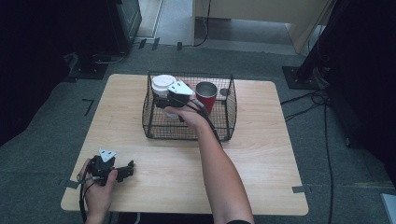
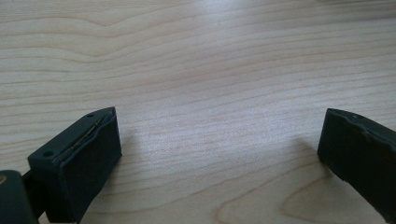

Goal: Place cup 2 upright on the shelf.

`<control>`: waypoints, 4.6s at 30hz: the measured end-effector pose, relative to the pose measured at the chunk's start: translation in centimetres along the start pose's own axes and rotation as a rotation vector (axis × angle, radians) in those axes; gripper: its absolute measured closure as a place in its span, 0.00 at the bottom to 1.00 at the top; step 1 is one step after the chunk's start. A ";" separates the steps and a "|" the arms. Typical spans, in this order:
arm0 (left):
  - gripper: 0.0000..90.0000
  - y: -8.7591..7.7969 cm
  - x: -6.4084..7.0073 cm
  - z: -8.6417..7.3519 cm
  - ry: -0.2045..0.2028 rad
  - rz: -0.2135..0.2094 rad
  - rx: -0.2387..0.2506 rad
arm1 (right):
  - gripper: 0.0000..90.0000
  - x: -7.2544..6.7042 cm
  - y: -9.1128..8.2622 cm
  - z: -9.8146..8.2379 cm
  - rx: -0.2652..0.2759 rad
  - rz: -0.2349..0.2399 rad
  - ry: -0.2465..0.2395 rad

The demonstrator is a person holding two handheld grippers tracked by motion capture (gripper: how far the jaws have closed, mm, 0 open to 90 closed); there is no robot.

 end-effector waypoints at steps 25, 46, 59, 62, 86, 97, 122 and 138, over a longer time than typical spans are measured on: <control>0.00 0.0 0.0 0.0 -0.002 0.000 0.002 | 0.16 -0.4 -0.9 -1.2 -0.086 0.053 -0.047; 0.00 0.0 0.0 0.0 -0.001 0.001 0.002 | 0.08 1.1 -2.9 -1.0 -0.099 0.071 -0.094; 0.00 0.0 0.0 0.0 -0.002 0.001 0.002 | 0.07 1.3 -4.1 -0.8 -0.095 0.085 -0.162; 0.00 0.0 0.0 0.0 0.000 0.000 0.001 | 0.07 1.3 -4.5 -0.5 -0.091 0.092 -0.170; 0.00 0.0 0.0 0.0 -0.001 0.000 0.001 | 0.08 3.2 -7.6 0.3 -0.089 0.091 -0.200; 0.00 0.0 0.0 0.0 -0.001 0.000 0.001 | 0.08 4.1 -9.2 1.7 -0.047 0.036 -0.166; 0.00 0.0 0.0 0.0 0.002 0.001 0.001 | 0.09 4.5 -14.8 4.2 0.027 -0.087 -0.078; 0.00 0.0 0.0 0.0 0.001 0.000 0.001 | 0.09 5.2 -18.6 3.3 0.047 -0.098 -0.081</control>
Point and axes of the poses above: each handheld gripper's, and its own axes: y roughly forward along the jaws, z roughly out of its top, x roughly to its right, the point moved 7 cm from there along y, roughly forward along the jaws, and after that the axes turned 7 degrees about y, right-handed, at the moved point
